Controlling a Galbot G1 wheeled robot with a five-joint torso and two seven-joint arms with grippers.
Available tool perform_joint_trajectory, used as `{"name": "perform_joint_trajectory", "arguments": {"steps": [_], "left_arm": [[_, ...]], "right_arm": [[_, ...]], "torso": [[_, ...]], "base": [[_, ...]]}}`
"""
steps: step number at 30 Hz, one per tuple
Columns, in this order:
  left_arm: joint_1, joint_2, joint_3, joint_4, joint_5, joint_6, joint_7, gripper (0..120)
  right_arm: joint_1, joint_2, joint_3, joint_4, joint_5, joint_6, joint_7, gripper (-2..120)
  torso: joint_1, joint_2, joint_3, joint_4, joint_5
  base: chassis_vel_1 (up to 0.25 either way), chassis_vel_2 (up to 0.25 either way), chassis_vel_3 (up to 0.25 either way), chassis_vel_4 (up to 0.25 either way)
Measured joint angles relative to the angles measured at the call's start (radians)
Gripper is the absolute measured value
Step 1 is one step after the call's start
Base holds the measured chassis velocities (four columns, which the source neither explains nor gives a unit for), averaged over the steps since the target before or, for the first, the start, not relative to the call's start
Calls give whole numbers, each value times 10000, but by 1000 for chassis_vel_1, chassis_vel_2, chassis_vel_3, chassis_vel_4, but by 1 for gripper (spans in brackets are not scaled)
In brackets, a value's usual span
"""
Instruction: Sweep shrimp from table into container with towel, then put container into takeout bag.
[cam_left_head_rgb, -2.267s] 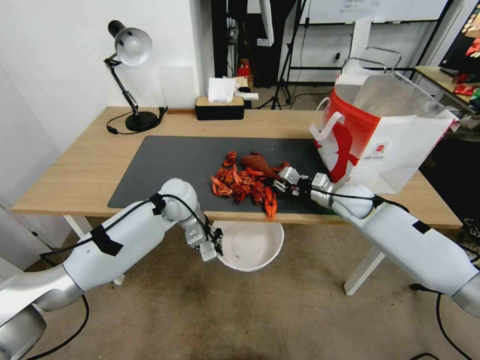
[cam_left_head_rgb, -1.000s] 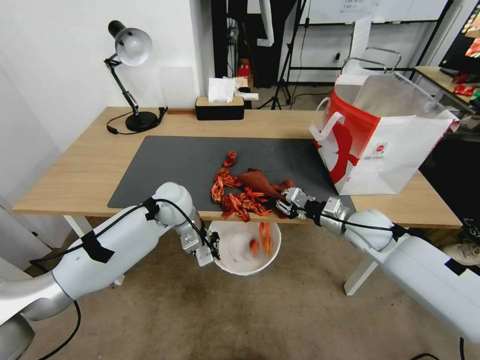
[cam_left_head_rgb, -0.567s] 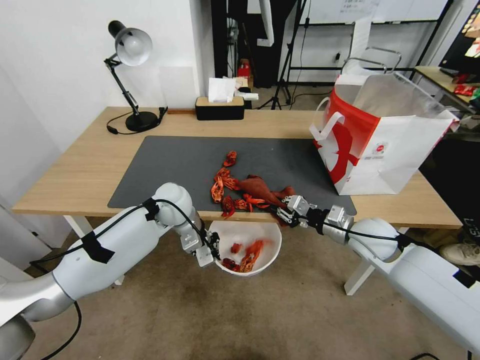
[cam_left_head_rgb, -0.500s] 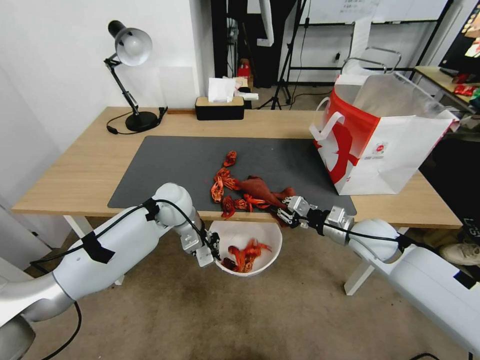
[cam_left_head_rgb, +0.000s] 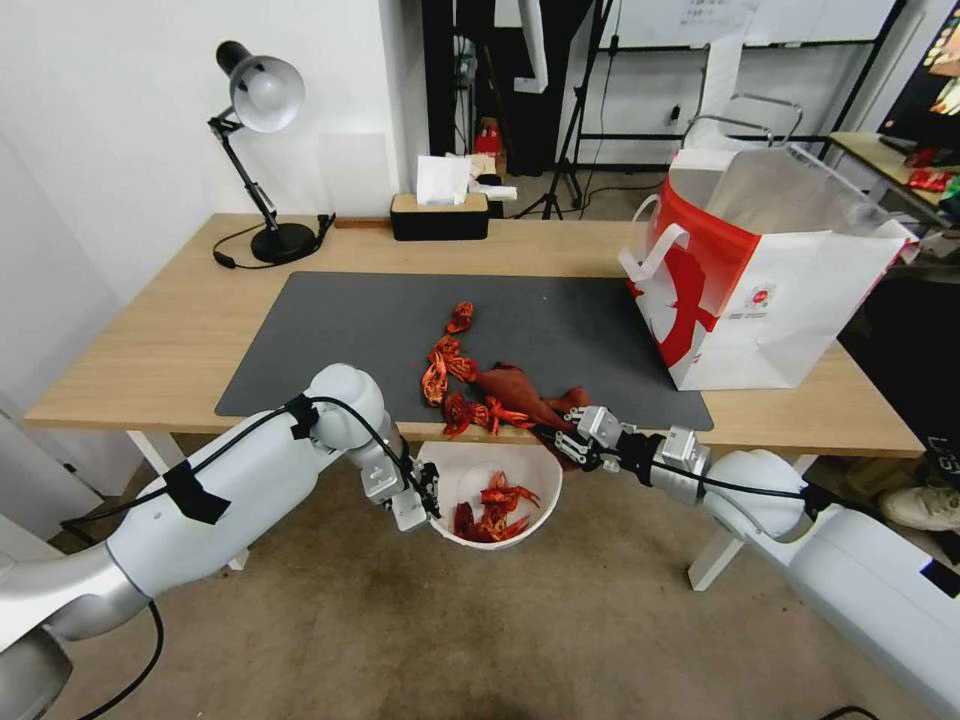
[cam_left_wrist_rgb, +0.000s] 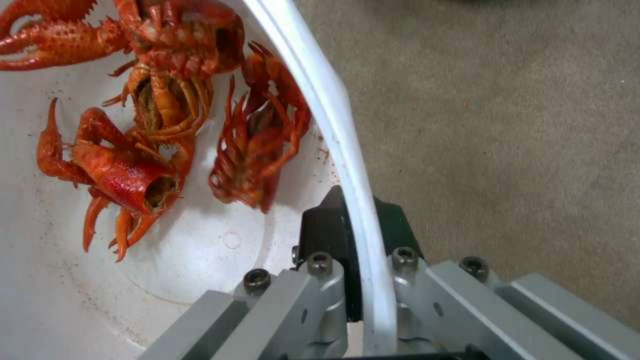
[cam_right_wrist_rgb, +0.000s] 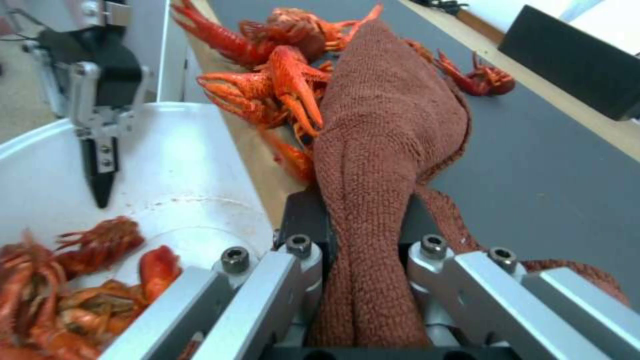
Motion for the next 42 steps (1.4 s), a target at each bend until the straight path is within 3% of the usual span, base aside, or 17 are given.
{"name": "perform_joint_trajectory", "arguments": {"steps": [42], "left_arm": [[5,40,3,-104,8,5,3,0]], "right_arm": [[-2603,-78,1682,1180,12,504,-1099,9]], "torso": [[0,0,-1,0,0]], "base": [[0,0,0,0]]}}
